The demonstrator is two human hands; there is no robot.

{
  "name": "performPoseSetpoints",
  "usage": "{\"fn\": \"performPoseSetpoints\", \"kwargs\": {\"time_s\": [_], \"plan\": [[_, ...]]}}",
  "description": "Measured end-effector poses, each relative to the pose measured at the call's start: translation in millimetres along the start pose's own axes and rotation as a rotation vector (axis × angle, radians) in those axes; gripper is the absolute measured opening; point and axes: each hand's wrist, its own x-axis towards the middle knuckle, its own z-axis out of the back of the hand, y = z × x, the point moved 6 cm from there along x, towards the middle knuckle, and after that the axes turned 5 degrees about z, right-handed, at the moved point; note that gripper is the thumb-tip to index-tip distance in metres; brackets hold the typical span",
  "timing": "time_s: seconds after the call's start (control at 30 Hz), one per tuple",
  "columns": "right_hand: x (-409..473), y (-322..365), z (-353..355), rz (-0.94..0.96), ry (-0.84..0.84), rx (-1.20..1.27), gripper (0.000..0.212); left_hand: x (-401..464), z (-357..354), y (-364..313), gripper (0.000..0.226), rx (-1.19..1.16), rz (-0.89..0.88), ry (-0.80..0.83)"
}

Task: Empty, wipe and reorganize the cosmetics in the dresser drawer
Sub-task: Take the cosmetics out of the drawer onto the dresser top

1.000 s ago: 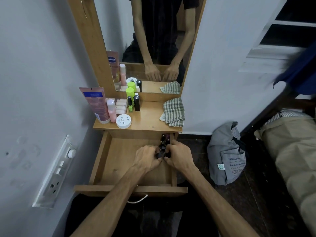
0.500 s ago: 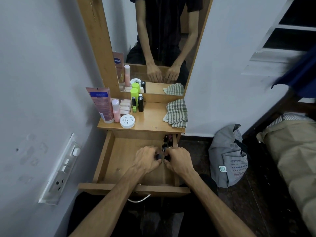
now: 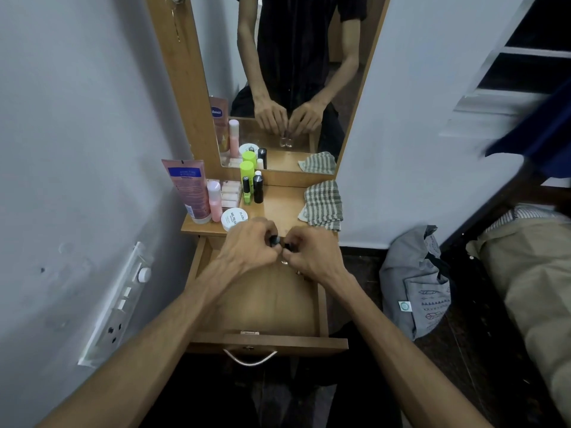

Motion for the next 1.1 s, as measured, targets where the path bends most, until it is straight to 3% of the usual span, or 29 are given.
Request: {"fn": "performPoseSetpoints", "kwargs": {"time_s": [0.23,0.5,0.73,1.1], "plan": [[65.8,13.8,11.0,-0.033,-0.096,0.096,0.013,53.2,49.2,12.0,0.015,0.074,0.029,-0.081],[119.0,12.1,-8.6,-0.119,-0.057,0.124,0.021,84.9,53.2,20.9,0.008,0.313,0.094,-0.06],[133.1,18.1,-29.2,-0.086,0.014,0.027,0.02,91.8,37.0,19.9,0.014,0.444,0.092,0.034],[134.8,14.5,-36.0,-0.129,-0.023,0.113,0.022,95.3,43.1,21.0,0.014,0.517,0.083,0.019]]}}
